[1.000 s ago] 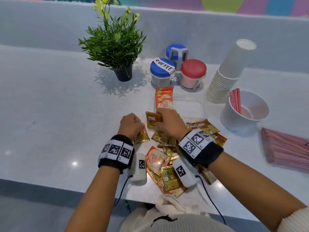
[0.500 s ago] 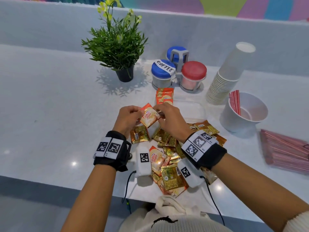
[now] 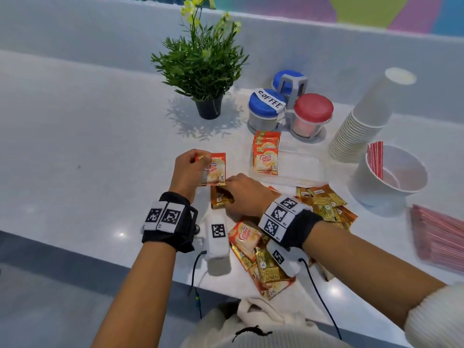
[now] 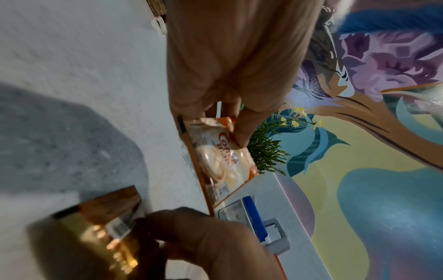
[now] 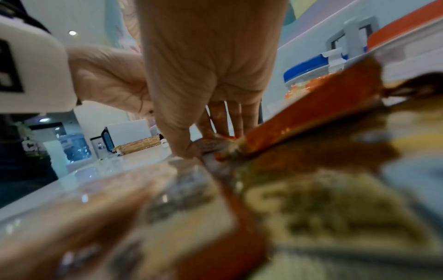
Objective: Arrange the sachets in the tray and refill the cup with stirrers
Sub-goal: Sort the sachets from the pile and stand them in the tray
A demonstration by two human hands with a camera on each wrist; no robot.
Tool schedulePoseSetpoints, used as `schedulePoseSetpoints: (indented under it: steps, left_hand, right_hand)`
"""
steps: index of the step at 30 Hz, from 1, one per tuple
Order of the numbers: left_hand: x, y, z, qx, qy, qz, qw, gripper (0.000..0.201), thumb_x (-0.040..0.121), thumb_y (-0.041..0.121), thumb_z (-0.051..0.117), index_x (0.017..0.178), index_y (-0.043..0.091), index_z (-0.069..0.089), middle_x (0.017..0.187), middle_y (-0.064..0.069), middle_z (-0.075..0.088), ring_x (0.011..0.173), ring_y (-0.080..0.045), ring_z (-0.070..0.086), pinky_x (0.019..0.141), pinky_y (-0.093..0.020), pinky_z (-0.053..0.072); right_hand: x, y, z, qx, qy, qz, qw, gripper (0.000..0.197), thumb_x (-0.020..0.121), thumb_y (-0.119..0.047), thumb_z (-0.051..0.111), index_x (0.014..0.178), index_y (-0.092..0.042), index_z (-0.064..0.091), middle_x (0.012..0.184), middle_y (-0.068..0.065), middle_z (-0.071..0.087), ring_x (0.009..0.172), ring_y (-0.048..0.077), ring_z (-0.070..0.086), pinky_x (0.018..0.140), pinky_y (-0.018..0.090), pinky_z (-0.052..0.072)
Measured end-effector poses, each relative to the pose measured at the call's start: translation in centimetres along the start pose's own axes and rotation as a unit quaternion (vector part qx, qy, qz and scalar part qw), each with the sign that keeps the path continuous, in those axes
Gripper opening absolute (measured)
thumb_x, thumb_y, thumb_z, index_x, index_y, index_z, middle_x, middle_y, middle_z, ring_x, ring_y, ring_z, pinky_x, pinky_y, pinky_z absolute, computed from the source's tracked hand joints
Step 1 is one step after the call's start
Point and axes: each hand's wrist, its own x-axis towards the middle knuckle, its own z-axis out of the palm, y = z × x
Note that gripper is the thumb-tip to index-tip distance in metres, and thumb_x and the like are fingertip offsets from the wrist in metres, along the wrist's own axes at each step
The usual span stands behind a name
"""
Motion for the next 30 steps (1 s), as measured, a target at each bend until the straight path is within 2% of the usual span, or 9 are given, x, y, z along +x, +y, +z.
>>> schedulePoseSetpoints:
  steps: [4, 9, 13, 16, 19, 21, 25, 28, 30]
  left_hand:
    - [0.0, 0.0, -0.1, -0.022, 0.027, -0.007, 0.999, 0.022, 0.089, 0.001, 0.050, 0.072, 0.014, 0.055, 0.080, -0.010, 0.058, 0.070, -0.022, 0.059, 0.065, -0.031, 0.052]
    - [1.0, 0.7, 0.9, -0.007, 0.054, -0.003, 0.999, 0.022, 0.089, 0.005, 0.048, 0.072, 0.016, 0.055, 0.082, -0.008, 0.058, 0.075, -0.023, 0.061, 0.058, -0.027, 0.053]
    - [1.8, 1.9, 2.9, 0.007, 0.064, 0.009, 0.998, 0.011, 0.090, 0.012, 0.049, 0.084, 0.016, 0.057, 0.098, -0.012, 0.060, 0.087, -0.028, 0.063, 0.059, -0.028, 0.051]
    - [1.9, 2.3, 5.2, 0.023, 0.042, 0.021, 0.999, 0.019, 0.088, 0.013, 0.049, 0.074, 0.023, 0.056, 0.097, -0.013, 0.063, 0.091, -0.031, 0.065, 0.073, -0.039, 0.057]
    - [1.2, 2.5, 7.6, 0.061, 0.003, 0.046, 0.997, 0.021, 0.089, 0.006, 0.044, 0.079, 0.020, 0.056, 0.088, -0.007, 0.059, 0.078, -0.022, 0.059, 0.068, -0.032, 0.050]
    - [0.6, 2.4, 9.2, 0.070, -0.036, 0.048, 0.996, 0.026, 0.088, 0.003, 0.040, 0.080, 0.024, 0.053, 0.096, -0.011, 0.062, 0.083, -0.026, 0.060, 0.071, -0.037, 0.051]
    - [-0.9, 2.5, 11.5, 0.088, -0.129, 0.051, 0.986, 0.026, 0.089, 0.005, 0.042, 0.084, 0.028, 0.051, 0.120, -0.011, 0.059, 0.106, -0.027, 0.058, 0.095, -0.045, 0.048]
    - [-1.7, 1.9, 12.5, 0.099, -0.203, 0.057, 0.972, 0.017, 0.087, 0.009, 0.057, 0.087, 0.026, 0.053, 0.114, -0.010, 0.058, 0.100, -0.023, 0.058, 0.091, -0.039, 0.049]
    - [-2.1, 1.3, 12.9, 0.119, -0.234, 0.056, 0.963, 0.023, 0.082, 0.010, 0.067, 0.097, 0.021, 0.054, 0.114, -0.013, 0.060, 0.101, -0.026, 0.061, 0.086, -0.037, 0.052]
  right_hand:
    - [-0.1, 0.3, 0.0, 0.001, 0.012, 0.006, 1.000, 0.023, 0.085, -0.010, 0.056, 0.107, -0.006, 0.059, 0.108, 0.016, 0.063, 0.100, 0.030, 0.058, 0.080, 0.035, 0.046]
    - [-1.4, 2.4, -2.2, 0.179, 0.138, 0.086, 0.970, 0.015, 0.086, -0.004, 0.052, 0.086, 0.000, 0.066, 0.087, 0.017, 0.066, 0.079, 0.027, 0.058, 0.063, 0.028, 0.037]
    - [-3.3, 5.1, -3.9, 0.395, 0.229, 0.191, 0.869, 0.010, 0.083, -0.009, 0.060, 0.090, -0.006, 0.068, 0.088, 0.015, 0.070, 0.081, 0.030, 0.066, 0.078, 0.039, 0.054]
    - [-5.5, 5.9, -4.8, 0.543, 0.244, 0.178, 0.784, 0.009, 0.088, -0.007, 0.058, 0.085, -0.015, 0.063, 0.083, 0.011, 0.069, 0.063, 0.016, 0.065, 0.062, 0.023, 0.053]
    - [-7.2, 6.3, -5.0, 0.608, 0.251, 0.156, 0.737, 0.009, 0.090, -0.008, 0.057, 0.088, -0.015, 0.061, 0.080, 0.009, 0.067, 0.053, 0.008, 0.059, 0.059, 0.020, 0.049]
    - [-8.1, 6.7, -4.7, 0.619, 0.253, 0.153, 0.728, 0.007, 0.090, -0.009, 0.056, 0.090, -0.014, 0.061, 0.083, 0.013, 0.066, 0.051, 0.008, 0.058, 0.059, 0.022, 0.047]
    - [-9.7, 7.6, -4.2, 0.591, 0.244, 0.165, 0.751, 0.009, 0.089, -0.006, 0.058, 0.098, -0.009, 0.058, 0.075, 0.006, 0.064, 0.049, 0.005, 0.060, 0.050, 0.016, 0.047]
    - [-10.3, 8.3, -3.8, 0.542, 0.252, 0.208, 0.774, 0.019, 0.085, -0.009, 0.065, 0.100, -0.001, 0.056, 0.072, 0.003, 0.060, 0.048, 0.005, 0.055, 0.046, 0.016, 0.042]
    - [-10.7, 8.6, -3.8, 0.539, 0.271, 0.225, 0.765, 0.019, 0.080, -0.008, 0.069, 0.091, -0.002, 0.054, 0.069, 0.003, 0.058, 0.047, 0.005, 0.053, 0.045, 0.015, 0.041]
